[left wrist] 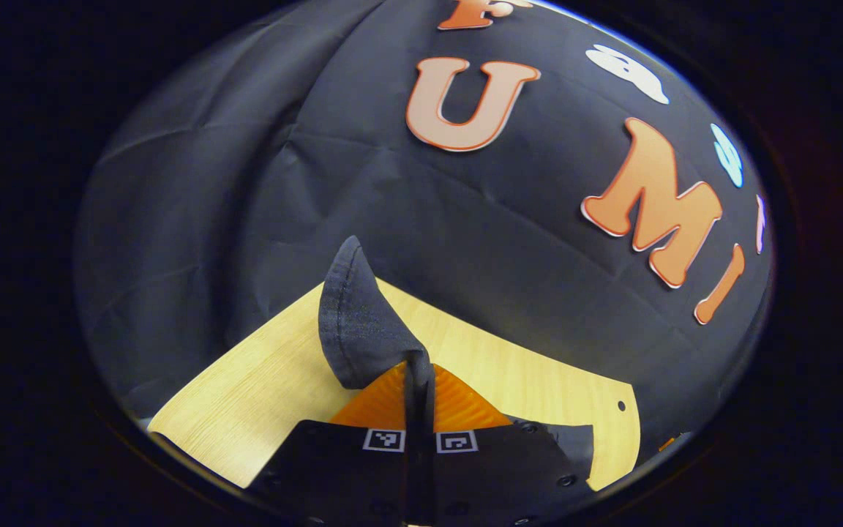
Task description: Grasp the waist and the cuffs of the jeans and fold them to make the two legs overlap; first hold the waist and fold one-third of the jeans toward the cuffs, then hold the cuffs and fold the remaining one-third in the same direction to finish folding.
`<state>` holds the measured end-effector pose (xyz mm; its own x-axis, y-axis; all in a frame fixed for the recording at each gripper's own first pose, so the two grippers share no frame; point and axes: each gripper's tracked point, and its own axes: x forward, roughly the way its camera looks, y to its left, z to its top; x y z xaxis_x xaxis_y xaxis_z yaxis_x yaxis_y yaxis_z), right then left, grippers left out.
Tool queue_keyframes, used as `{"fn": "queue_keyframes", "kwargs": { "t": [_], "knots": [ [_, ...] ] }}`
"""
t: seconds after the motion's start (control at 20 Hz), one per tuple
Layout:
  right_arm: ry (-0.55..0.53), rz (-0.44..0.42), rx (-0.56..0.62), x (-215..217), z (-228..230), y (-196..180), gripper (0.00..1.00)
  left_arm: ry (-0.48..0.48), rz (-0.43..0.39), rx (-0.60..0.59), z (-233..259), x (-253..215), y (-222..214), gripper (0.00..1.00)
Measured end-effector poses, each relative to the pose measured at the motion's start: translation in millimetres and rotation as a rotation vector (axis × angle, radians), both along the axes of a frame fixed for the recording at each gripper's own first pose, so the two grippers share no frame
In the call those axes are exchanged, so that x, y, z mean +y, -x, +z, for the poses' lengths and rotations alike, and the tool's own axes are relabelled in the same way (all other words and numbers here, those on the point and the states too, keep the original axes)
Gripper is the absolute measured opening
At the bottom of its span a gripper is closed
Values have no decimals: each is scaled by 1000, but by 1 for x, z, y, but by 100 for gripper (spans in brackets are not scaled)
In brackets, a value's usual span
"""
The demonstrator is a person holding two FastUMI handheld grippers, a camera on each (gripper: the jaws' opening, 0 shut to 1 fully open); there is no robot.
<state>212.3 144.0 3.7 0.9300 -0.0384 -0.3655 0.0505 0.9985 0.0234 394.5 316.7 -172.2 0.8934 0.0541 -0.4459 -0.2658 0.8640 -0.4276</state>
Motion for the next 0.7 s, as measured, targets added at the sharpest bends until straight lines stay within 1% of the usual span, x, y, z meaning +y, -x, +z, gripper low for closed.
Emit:
{"fn": "queue_keyframes", "kwargs": {
  "t": [0.1,0.25,0.4,0.7],
  "knots": [
    [-6,1,-1,-8,1,0,90,-7,-29,-24,17,-23,-2,1],
    [-12,0,0,-21,0,-2,90,36,-58,-52,35,-54,-4,1],
    [-26,3,-15,-29,2,-8,89,20,-93,-53,43,-80,-6,1],
    [-51,20,-9,-41,-6,-16,89,-11,-176,-63,56,-139,-12,1]
  ]
}}
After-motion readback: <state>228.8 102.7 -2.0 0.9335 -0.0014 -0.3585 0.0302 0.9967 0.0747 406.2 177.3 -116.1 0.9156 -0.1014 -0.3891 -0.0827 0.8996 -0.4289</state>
